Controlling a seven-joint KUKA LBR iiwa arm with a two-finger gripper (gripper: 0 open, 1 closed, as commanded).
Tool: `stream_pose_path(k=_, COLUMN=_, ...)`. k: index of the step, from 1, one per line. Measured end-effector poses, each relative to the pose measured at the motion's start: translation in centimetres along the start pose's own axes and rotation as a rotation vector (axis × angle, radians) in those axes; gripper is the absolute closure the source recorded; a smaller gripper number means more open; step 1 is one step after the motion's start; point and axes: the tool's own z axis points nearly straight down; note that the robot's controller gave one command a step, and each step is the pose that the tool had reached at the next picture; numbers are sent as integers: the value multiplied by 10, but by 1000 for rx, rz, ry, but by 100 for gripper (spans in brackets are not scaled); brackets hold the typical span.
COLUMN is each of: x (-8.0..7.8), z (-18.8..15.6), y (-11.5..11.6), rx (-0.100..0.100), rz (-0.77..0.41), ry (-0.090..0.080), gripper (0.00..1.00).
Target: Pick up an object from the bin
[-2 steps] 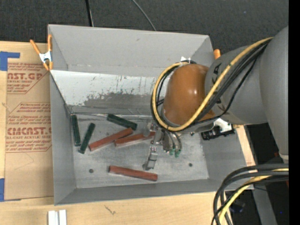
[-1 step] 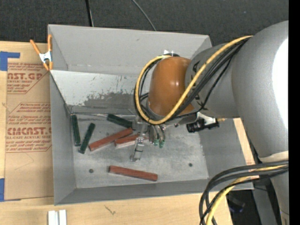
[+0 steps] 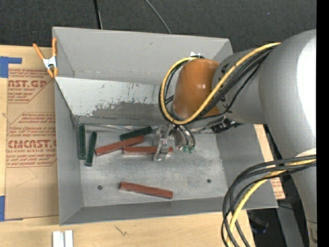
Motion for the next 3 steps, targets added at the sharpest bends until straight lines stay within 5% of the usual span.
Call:
stream_pose_path(k=1, x=0, z=0, y=0, rx=0, rz=0, ry=0, gripper=100)
stream_pose_path(k=2, x=-6, z=-45, y=-14, rx=0, rz=-9, ry=3, gripper=100)
stream_pose_path(k=3, x=9, z=-162, y=-19, rx=0, rz=-26, ry=-2, gripper=100)
